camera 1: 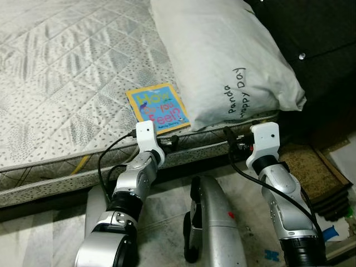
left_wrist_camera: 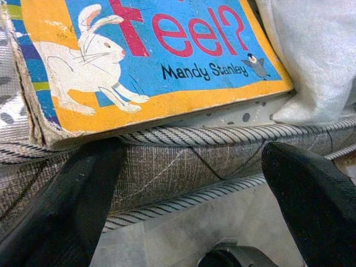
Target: Clean up the room
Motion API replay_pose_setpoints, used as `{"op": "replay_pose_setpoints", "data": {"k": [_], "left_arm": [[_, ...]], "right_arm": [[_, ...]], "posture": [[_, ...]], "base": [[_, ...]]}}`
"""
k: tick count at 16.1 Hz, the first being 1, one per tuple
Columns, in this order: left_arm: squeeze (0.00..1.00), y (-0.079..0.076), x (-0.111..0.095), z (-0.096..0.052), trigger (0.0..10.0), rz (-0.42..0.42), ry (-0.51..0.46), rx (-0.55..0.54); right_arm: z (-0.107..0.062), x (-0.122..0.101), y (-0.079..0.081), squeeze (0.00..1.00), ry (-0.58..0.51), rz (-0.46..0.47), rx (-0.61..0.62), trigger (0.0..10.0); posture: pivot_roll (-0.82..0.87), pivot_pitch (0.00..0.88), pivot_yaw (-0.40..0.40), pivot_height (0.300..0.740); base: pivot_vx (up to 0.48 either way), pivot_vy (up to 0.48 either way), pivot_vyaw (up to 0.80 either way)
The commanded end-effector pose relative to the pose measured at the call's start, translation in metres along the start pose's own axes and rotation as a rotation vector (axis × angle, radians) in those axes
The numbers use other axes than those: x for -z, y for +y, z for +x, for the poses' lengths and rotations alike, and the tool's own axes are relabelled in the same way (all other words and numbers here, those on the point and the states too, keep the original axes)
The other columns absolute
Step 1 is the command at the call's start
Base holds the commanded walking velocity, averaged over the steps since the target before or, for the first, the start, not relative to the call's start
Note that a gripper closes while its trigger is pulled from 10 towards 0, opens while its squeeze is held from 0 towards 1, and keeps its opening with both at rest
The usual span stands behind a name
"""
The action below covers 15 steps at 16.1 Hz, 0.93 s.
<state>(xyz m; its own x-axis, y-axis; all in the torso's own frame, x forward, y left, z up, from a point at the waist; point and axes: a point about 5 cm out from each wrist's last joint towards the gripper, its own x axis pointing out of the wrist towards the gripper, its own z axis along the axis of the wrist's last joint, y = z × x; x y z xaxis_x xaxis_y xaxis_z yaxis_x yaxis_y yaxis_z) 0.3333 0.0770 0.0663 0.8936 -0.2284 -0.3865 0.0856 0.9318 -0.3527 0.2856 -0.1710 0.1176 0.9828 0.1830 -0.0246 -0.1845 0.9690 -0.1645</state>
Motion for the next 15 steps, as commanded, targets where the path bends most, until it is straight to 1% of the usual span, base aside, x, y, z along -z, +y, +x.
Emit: {"op": "replay_pose_setpoints", "data": {"k": [1, 4, 6, 7, 9, 10, 12, 13, 14, 15], "left_arm": [[0.0, 0.019, -0.025, -0.004, 10.0, 0.007, -0.129, -0.08], [0.0, 0.027, -0.027, -0.005, 10.0, 0.005, -0.141, -0.126], [0.0, 0.023, -0.026, -0.005, 10.0, 0.02, -0.14, -0.113], [0.0, 0.01, -0.022, -0.004, 10.0, 0.038, -0.118, -0.038], [0.0, -0.01, -0.016, -0.004, 10.0, 0.06, -0.094, 0.058], [0.0, -0.026, -0.011, -0.006, 10.0, 0.088, -0.094, 0.115], [0.0, -0.033, -0.013, -0.009, 10.0, 0.092, -0.129, 0.141], [0.0, -0.033, -0.016, -0.011, 10.0, 0.113, -0.158, 0.13], [0.0, -0.034, -0.019, -0.012, 10.0, 0.113, -0.174, 0.144], [0.0, -0.035, -0.019, -0.012, 10.0, 0.117, -0.172, 0.157]], "right_arm": [[-0.003, 0.005, -0.003, 0.0, 0.017, -0.007, 0.004, 10.0], [-0.002, 0.005, -0.003, 0.0, 0.016, -0.008, 0.004, 10.0], [-0.002, 0.005, -0.004, 0.0, 0.017, -0.01, 0.004, 10.0], [-0.002, 0.005, -0.004, 0.0, 0.018, -0.011, 0.003, 10.0], [-0.002, 0.005, -0.004, 0.0, 0.018, -0.011, 0.002, 10.0], [-0.001, 0.005, -0.003, 0.0, 0.016, -0.01, 0.001, 10.0], [-0.001, 0.005, -0.004, 0.0, 0.017, -0.01, 0.002, 10.0], [-0.001, 0.006, -0.004, 0.0, 0.018, -0.011, 0.003, 10.0], [-0.001, 0.006, -0.004, 0.0, 0.018, -0.01, 0.003, 10.0], [-0.001, 0.006, -0.004, 0.0, 0.018, -0.01, 0.003, 10.0]], "posture": [[-0.15, 0.173, -0.09, 0.541], [-0.15, 0.172, -0.091, 0.541], [-0.15, 0.171, -0.091, 0.541], [-0.15, 0.171, -0.093, 0.541], [-0.15, 0.17, -0.093, 0.541], [-0.15, 0.17, -0.092, 0.541], [-0.15, 0.169, -0.091, 0.541], [-0.15, 0.169, -0.09, 0.541], [-0.15, 0.169, -0.089, 0.541], [-0.15, 0.169, -0.089, 0.541]], "base": [[0.0, 0.0, 0.0], [0.0, 0.0, 0.0], [0.0, 0.0, 0.0], [0.0, 0.0, 0.0], [0.0, 0.0, 0.0], [0.0, 0.0, 0.0], [0.0, 0.0, 0.0], [0.0, 0.0, 0.0], [0.0, 0.0, 0.0], [0.0, 0.0, 0.0]]}}
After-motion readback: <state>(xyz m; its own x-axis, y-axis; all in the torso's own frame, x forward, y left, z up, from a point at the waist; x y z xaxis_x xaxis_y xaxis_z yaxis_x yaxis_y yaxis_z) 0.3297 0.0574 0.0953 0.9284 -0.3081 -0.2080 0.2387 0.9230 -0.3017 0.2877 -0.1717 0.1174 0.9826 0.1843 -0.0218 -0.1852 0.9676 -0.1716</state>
